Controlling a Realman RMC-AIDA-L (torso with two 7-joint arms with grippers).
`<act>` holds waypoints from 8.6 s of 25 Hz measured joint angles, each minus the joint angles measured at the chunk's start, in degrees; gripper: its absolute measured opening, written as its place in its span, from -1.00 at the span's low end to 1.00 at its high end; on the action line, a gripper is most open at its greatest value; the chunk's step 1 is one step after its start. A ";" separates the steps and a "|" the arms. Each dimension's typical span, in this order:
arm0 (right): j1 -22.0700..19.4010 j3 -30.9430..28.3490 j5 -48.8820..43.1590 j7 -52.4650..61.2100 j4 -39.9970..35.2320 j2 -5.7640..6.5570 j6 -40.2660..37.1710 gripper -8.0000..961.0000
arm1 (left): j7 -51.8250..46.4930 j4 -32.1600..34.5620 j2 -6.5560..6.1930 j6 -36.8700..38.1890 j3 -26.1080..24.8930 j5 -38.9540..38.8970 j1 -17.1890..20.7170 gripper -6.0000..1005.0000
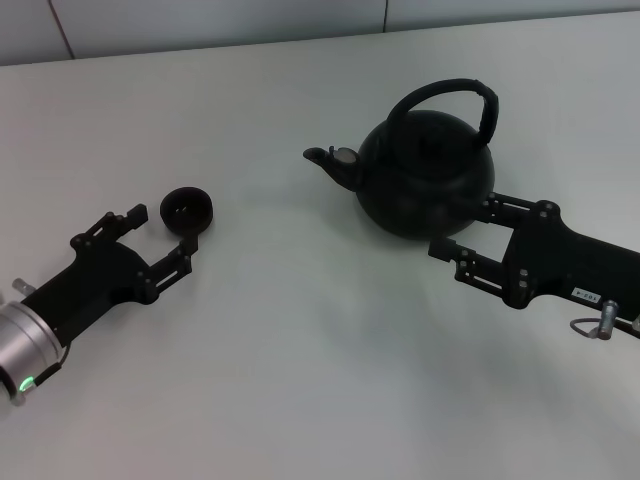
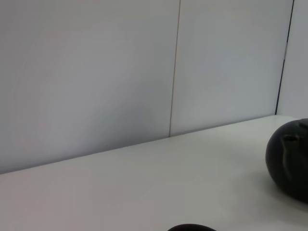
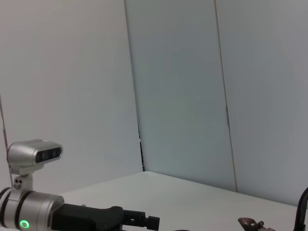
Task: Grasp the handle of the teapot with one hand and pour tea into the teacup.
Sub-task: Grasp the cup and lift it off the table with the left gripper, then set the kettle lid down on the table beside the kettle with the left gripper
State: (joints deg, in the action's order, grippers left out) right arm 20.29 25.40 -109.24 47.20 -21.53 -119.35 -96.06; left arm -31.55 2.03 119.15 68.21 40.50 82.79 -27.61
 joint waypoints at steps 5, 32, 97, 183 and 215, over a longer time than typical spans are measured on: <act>0.01 0.00 0.00 0.00 0.00 0.00 0.09 0.14 | 0.00 -0.17 0.02 -1.37 0.00 0.00 -0.90 0.56; 0.89 0.00 1.38 0.00 0.35 -0.09 0.10 0.14 | 0.00 -0.57 0.03 -6.44 -1.06 0.35 -3.96 0.56; 1.73 0.00 1.40 0.00 0.97 -0.09 1.69 0.14 | -0.50 -1.52 0.03 -6.18 0.66 0.53 -5.62 0.25; 2.47 0.00 1.40 -1.41 2.20 0.00 2.10 0.14 | -0.69 -6.40 0.03 -5.56 1.50 4.94 -9.32 0.34; 2.42 0.00 1.40 -1.41 2.20 0.00 2.36 0.14 | -2.95 -5.01 -0.10 -2.95 1.25 6.29 -8.69 0.57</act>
State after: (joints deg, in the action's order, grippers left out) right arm 22.71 25.40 -107.84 45.79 -19.34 -119.35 -93.70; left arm -34.50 -2.98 119.05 65.26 41.75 89.08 -36.30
